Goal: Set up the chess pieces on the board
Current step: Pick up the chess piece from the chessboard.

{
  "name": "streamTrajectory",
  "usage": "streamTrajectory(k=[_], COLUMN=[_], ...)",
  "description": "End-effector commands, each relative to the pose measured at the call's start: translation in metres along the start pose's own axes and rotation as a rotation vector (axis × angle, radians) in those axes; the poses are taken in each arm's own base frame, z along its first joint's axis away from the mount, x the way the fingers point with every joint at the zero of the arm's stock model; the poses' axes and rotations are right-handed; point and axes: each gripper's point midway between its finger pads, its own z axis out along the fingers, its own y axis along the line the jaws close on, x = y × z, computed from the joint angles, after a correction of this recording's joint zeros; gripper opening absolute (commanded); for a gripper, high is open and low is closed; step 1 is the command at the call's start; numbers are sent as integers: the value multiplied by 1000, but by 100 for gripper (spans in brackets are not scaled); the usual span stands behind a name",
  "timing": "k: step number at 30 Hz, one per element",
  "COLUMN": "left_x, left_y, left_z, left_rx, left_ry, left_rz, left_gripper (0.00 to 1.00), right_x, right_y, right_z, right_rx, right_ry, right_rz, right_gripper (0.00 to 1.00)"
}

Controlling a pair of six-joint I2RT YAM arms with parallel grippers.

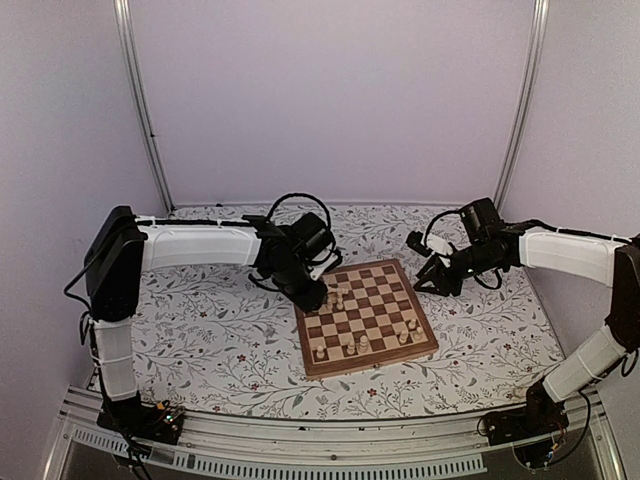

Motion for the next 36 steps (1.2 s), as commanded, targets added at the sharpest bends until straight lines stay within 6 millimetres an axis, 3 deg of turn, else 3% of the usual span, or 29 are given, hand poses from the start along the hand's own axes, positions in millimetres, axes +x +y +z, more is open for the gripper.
streamTrajectory(k=[1,5,12,19,22,26,31,36], left_x=[0,0,-6,-10,-8,-6,-4,4], left_y=[-1,0,2,12,10,10,-28,-70], left_z=[3,4,11,13,9,-14,-55,-67], left_rx=[24,23,35,38,53,56,150,211], left_ry=[20,16,8,4,9,-2,-82,-106], left_rz=[-24,-28,-43,-78,-83,-81,43,160], left_gripper=[41,34,32,17,10,5,4,3], right_x=[1,1,3,5,6,6,8,9], right_y=[-1,-1,0,0,-1,0,0,0], right_z=[-2,-2,0,0,0,2,3,5], right_rx=[11,11,7,8,8,5,1,-7], right_ry=[-4,-4,3,8,10,12,17,21], right_rz=[-12,-13,-12,-12,-12,-12,-11,-9], right_gripper=[36,36,36,36,36,36,36,36])
